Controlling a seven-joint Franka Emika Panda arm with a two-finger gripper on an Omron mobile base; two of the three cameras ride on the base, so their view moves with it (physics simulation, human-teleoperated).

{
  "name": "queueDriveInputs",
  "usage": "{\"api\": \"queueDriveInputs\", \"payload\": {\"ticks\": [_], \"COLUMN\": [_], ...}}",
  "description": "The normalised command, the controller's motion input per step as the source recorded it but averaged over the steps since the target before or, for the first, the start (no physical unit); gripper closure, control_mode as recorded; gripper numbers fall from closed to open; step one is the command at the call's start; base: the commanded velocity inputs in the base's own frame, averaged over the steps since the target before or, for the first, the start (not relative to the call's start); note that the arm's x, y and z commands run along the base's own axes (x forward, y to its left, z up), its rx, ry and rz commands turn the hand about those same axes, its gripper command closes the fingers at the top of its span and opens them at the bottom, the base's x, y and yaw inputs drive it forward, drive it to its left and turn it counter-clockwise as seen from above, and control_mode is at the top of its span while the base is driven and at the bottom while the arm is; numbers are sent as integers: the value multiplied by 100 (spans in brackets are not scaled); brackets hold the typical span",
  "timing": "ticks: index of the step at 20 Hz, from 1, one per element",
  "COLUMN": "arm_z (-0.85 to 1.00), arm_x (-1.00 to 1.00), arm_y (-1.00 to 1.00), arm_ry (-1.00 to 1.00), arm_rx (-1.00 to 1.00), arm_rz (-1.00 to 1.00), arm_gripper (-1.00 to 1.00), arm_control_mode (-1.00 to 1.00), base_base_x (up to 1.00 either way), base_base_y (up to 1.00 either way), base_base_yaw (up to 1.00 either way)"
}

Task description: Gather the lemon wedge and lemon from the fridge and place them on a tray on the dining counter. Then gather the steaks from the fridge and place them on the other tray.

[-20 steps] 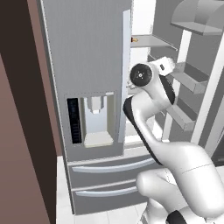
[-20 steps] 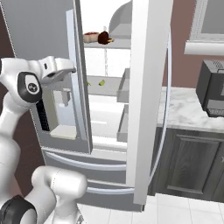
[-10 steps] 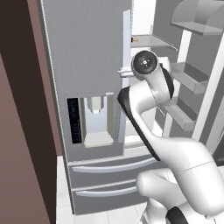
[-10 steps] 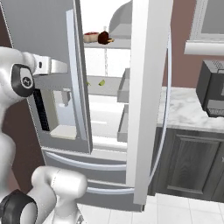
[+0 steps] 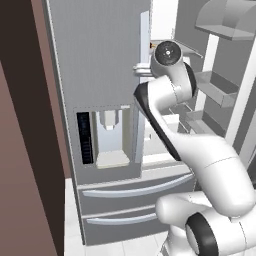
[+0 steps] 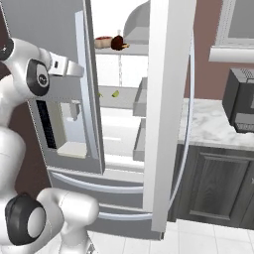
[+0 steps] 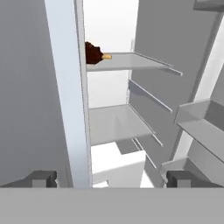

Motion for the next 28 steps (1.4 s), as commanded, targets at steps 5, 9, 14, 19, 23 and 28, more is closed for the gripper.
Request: {"api": "queueDriveInputs", "payload": {"ticks": [5,9,14,19,23,28], "arm_z": [0,0,0,0,0,0], "arm_x": [51,47,41,35,32,29], "arm_y": [2,12,14,7,0,0], "arm_ry": [3,1,0,0,0,0], "arm_rx": [1,6,6,5,3,3], "arm_rz": [0,0,0,0,0,0], "arm_gripper": [-100,-100,-100,-100,-100,-100], "arm_control_mode": [-100,-100,-100,-100,-100,-100], "base_base_x": [0,0,0,0,0,0], "base_base_y": [0,0,0,0,0,0], "base_base_yaw": [0,0,0,0,0,0]}}
